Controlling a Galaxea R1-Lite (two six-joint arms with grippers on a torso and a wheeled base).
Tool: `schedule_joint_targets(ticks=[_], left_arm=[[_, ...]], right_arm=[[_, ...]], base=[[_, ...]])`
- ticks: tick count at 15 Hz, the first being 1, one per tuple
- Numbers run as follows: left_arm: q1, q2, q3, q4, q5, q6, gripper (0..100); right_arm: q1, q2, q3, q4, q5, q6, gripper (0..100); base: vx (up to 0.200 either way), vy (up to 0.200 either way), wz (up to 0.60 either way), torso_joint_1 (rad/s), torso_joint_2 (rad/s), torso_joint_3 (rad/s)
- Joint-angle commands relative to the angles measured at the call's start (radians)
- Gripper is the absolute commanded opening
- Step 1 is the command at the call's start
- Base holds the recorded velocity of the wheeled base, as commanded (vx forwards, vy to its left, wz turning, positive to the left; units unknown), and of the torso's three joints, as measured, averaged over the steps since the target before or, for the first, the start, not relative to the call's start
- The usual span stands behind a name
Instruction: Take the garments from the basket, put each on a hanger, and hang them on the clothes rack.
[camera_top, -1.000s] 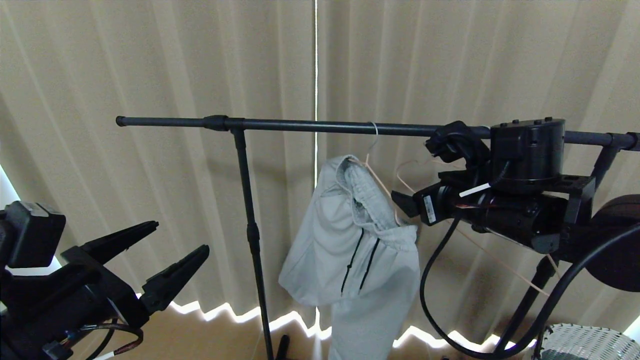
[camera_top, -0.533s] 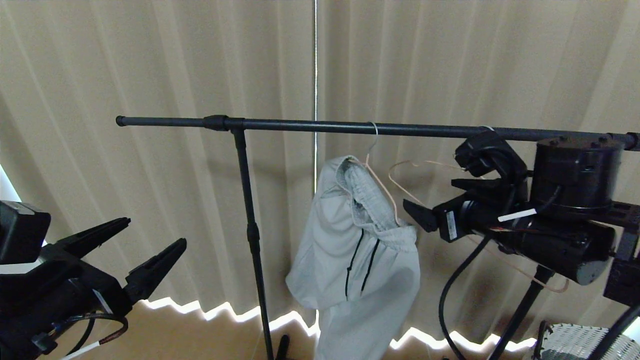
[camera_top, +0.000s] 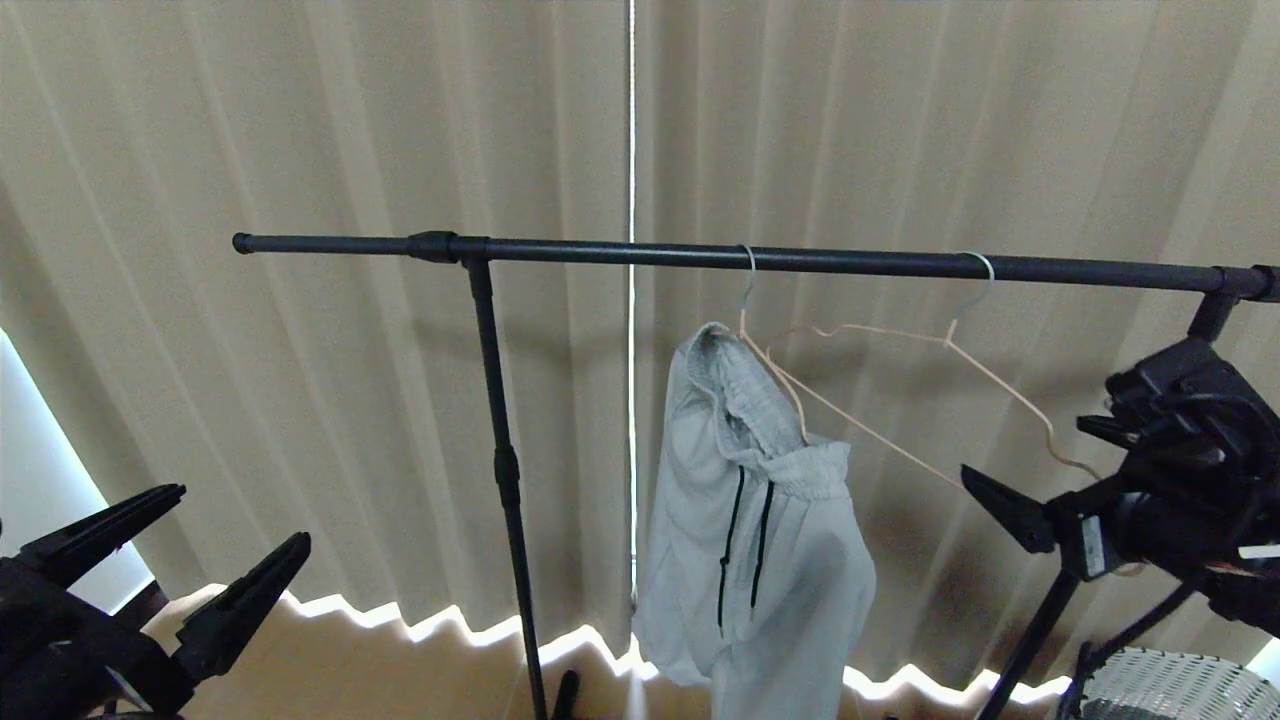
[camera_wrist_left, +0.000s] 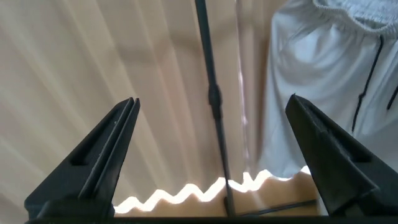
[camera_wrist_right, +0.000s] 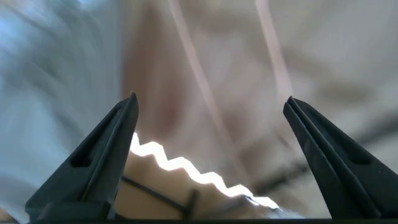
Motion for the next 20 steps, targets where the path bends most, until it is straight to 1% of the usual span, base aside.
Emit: schedule_joint_targets(ticks=[1, 2, 7, 13, 16, 20], left_arm=[[0.022, -0.037, 0.017, 0.0, 0.0, 0.038, 100], [0.019, -0.035, 0.025, 0.0, -0.001, 0.049, 100], [0.022, -0.064, 0.025, 0.0, 0.0, 0.052, 100], [0.025, -0.024, 0.025, 0.0, 0.0, 0.063, 100], [0.029, 0.017, 0.025, 0.0, 0.003, 0.063, 100], [0.029, 0.017, 0.025, -0.002, 0.002, 0.064, 100]], right_arm=[[-0.058, -0.081, 0.085, -0.029, 0.006, -0.015, 100], [-0.058, -0.081, 0.113, -0.06, 0.007, -0.014, 100], [-0.058, -0.072, 0.254, -0.233, 0.017, -0.014, 100], [-0.056, -0.075, 0.315, -0.252, 0.023, -0.014, 100], [-0.055, -0.067, 0.317, -0.249, 0.023, -0.023, 100], [-0.05, -0.067, 0.321, -0.244, 0.023, -0.021, 100]], base=[[0.0, 0.0, 0.0, 0.0, 0.0, 0.0], [0.0, 0.0, 0.0, 0.0, 0.0, 0.0], [0.0, 0.0, 0.0, 0.0, 0.0, 0.0], [0.0, 0.0, 0.0, 0.0, 0.0, 0.0], [0.0, 0.0, 0.0, 0.0, 0.0, 0.0], [-0.2, 0.0, 0.0, 0.012, 0.0, 0.002]])
